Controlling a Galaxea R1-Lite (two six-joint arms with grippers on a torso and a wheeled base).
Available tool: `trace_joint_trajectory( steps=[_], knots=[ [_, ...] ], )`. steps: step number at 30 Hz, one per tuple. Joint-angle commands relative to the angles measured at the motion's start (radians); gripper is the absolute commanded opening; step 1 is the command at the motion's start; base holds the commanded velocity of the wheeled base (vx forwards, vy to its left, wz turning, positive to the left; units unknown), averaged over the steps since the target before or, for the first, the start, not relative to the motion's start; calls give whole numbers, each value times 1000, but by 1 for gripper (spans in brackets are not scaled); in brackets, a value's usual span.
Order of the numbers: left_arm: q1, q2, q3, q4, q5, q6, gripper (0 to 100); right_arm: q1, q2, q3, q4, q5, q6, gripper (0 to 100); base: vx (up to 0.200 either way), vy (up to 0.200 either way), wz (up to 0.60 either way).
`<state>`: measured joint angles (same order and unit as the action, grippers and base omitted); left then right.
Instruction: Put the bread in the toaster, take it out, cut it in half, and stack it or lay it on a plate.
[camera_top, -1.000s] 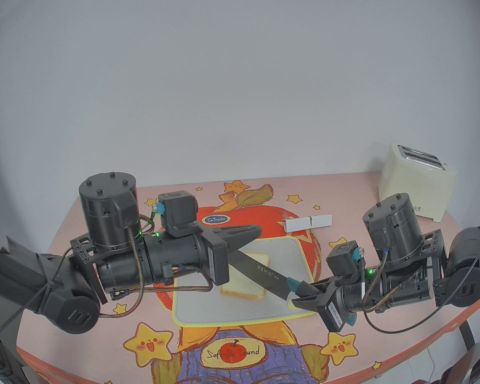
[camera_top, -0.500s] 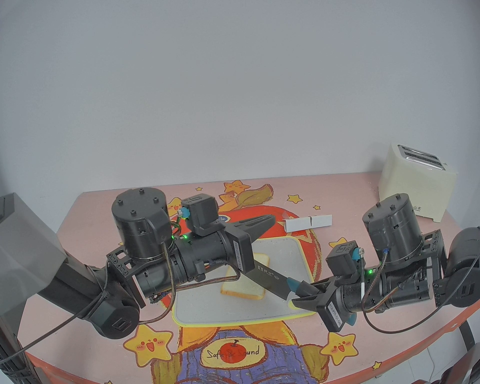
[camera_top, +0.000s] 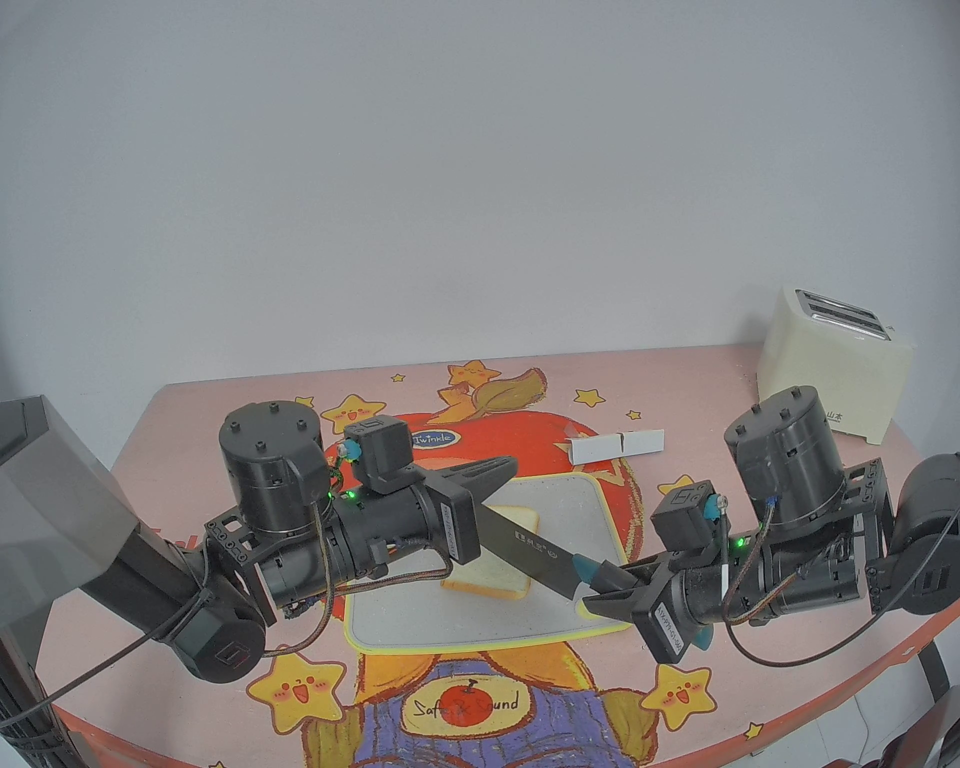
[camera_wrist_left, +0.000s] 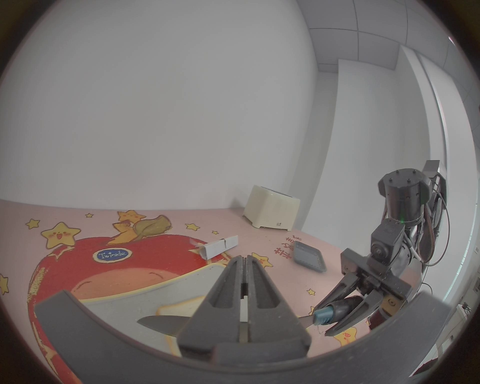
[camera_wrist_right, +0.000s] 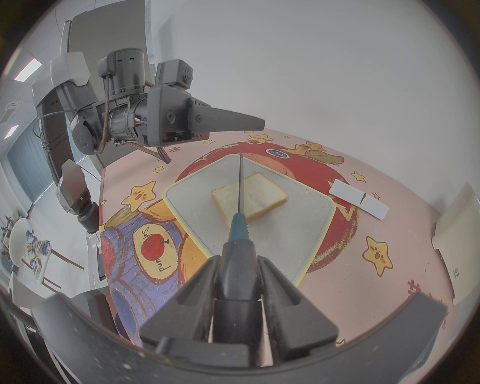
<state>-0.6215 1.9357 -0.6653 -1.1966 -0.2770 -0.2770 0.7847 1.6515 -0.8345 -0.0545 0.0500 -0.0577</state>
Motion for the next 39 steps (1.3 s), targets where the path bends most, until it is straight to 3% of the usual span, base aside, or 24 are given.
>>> trace_joint_trajectory(
  steps=[1, 15, 39],
  knots=[
    [2, 5, 4, 0, -1, -1, 0, 4, 1, 0, -1, 1, -1, 0, 0, 0, 0],
    [-1, 49, 20, -1, -5, 18, 0, 4, 13, -2, -2, -1, -1, 0, 0, 0, 0],
    [-4, 57, 30, -1, -5, 18, 0, 4, 8, -5, -2, -2, -1, 0, 0, 0, 0]
  ],
)
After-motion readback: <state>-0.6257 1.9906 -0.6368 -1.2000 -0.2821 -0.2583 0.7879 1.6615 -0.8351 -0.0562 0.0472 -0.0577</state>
